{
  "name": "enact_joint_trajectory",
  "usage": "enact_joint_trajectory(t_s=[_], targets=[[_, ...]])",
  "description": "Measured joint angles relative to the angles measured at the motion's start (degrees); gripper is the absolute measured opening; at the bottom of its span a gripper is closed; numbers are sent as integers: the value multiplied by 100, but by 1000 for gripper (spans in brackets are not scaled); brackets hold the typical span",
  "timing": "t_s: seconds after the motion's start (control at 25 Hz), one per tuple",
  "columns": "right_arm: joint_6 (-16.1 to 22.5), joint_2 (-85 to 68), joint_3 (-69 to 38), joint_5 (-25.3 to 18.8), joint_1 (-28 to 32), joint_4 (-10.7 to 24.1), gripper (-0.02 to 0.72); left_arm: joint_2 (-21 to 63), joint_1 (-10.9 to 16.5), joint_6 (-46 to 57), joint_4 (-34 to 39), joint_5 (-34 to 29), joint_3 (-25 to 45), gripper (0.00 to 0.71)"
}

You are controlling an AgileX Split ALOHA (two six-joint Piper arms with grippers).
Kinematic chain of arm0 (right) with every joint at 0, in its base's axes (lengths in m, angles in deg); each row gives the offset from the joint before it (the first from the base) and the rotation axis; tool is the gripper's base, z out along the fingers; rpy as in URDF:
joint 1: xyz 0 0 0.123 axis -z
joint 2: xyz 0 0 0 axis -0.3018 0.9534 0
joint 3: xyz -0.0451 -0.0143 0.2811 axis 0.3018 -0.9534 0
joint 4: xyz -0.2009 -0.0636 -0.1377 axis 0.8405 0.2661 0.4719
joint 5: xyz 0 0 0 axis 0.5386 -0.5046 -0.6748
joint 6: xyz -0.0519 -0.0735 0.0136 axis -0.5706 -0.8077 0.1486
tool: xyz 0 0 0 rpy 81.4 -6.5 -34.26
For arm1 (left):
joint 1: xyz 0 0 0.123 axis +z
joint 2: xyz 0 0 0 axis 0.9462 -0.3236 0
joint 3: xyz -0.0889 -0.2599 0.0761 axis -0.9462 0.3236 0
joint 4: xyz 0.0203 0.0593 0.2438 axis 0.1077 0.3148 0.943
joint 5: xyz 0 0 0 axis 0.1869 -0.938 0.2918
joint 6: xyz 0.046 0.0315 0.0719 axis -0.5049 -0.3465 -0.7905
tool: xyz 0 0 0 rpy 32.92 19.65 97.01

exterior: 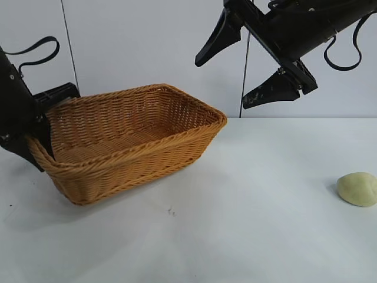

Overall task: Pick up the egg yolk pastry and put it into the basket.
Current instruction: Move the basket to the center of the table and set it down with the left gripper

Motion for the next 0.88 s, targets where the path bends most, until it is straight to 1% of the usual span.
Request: enact_joint_trajectory(t_s=[0.2, 0.28, 0.44, 0.6, 0.88], targets=[[0, 0, 0, -5, 0, 0, 696, -15, 0, -481, -219, -49, -13, 94], [0, 0, 0, -12, 0, 0, 696, -127, 0, -621, -351, -177, -109, 94], [0, 0, 0, -14, 0, 0, 696, -563, 0, -1177, -642, -573, -503, 94], [0, 0, 0, -25, 0, 0, 696, -894, 0, -1619, -665, -801, -936, 94], [0, 0, 0, -65, 0, 5, 696, -1215, -188, -2181, -666, -961, -1322, 94]])
